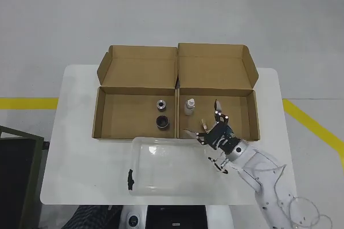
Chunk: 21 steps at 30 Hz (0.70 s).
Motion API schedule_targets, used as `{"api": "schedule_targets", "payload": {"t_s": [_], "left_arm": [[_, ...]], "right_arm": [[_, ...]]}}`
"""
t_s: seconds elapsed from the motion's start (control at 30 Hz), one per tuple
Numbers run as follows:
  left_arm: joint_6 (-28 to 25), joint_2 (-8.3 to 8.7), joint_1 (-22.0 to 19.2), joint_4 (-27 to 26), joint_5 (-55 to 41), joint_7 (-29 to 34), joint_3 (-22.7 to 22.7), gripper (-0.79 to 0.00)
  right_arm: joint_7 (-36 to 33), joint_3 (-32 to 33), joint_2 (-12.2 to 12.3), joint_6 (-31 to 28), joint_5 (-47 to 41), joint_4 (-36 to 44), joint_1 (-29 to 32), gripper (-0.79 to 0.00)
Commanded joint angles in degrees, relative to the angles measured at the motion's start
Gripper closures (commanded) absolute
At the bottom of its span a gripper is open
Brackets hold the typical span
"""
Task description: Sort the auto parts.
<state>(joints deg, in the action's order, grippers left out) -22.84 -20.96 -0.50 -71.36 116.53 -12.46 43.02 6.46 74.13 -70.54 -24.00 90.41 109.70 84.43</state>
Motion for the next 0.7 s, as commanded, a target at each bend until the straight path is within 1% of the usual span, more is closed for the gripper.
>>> {"api": "schedule_targets", "payload": {"t_s": [0.0, 0.3, 0.67], "left_arm": [[0.0, 0.00, 0.0, 0.0, 0.0, 0.0, 0.0, -0.785], [0.0, 0.00, 0.0, 0.0, 0.0, 0.0, 0.0, -0.785], [0.0, 0.00, 0.0, 0.0, 0.0, 0.0, 0.0, -0.785]], "right_arm": [[2.5, 1.8, 0.3, 0.2, -0.3, -0.1, 2.3, -0.785], [9.4, 8.6, 1.4, 0.0, -1.6, 0.4, 10.9, -0.785], [16.3, 16.5, 2.2, 0.2, -5.5, -0.6, 18.1, -0.785]]}}
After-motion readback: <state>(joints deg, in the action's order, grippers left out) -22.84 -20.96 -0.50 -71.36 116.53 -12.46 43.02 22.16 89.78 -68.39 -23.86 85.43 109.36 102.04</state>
